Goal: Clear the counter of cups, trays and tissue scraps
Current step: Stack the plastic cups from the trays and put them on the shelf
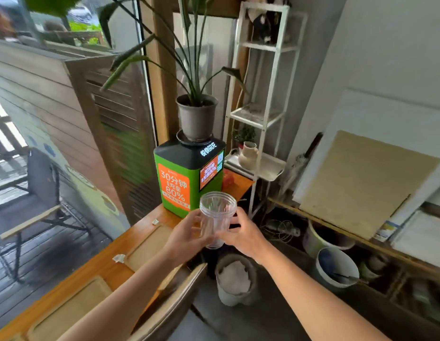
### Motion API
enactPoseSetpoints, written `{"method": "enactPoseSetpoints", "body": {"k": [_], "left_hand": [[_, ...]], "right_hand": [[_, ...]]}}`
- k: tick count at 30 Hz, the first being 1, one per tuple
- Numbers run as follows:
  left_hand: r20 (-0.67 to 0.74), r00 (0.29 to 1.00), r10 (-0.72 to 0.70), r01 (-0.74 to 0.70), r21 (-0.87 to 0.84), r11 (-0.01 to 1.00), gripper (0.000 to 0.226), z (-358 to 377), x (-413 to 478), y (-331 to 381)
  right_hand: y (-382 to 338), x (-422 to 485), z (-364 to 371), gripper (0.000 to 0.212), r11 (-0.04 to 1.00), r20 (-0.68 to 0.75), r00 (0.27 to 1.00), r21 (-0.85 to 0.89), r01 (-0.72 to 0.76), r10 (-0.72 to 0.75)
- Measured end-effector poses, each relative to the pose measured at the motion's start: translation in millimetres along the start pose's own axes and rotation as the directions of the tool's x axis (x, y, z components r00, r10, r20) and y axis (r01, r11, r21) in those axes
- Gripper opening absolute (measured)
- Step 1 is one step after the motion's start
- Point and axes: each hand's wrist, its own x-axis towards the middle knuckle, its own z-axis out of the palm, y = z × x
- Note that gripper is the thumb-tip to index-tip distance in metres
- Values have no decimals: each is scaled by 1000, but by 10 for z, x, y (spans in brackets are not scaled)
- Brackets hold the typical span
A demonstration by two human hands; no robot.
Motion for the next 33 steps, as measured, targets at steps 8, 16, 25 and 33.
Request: {"method": "enactPoseSetpoints", "body": {"k": [8, 16, 25, 33], "left_hand": [[62, 994, 92, -95, 52, 994, 69, 1156, 481, 580], [110, 988, 111, -124, 114, 986, 67, 2178, 846, 1063], [183, 973, 141, -161, 100, 982, 70, 2954, 1032, 1319], [236, 960, 149, -180, 116, 977, 76, 3169, 1409, 1440]], "right_hand": [[473, -178, -1227, 65, 990, -125, 991, 140, -33, 51], [844, -469, -2276, 71, 981, -213, 974, 188, -44, 84], [1250, -675, -2981, 65, 976, -260, 959, 211, -58, 114], [1377, -468, -3321, 68, 975, -275, 954, 213, -63, 122]]}}
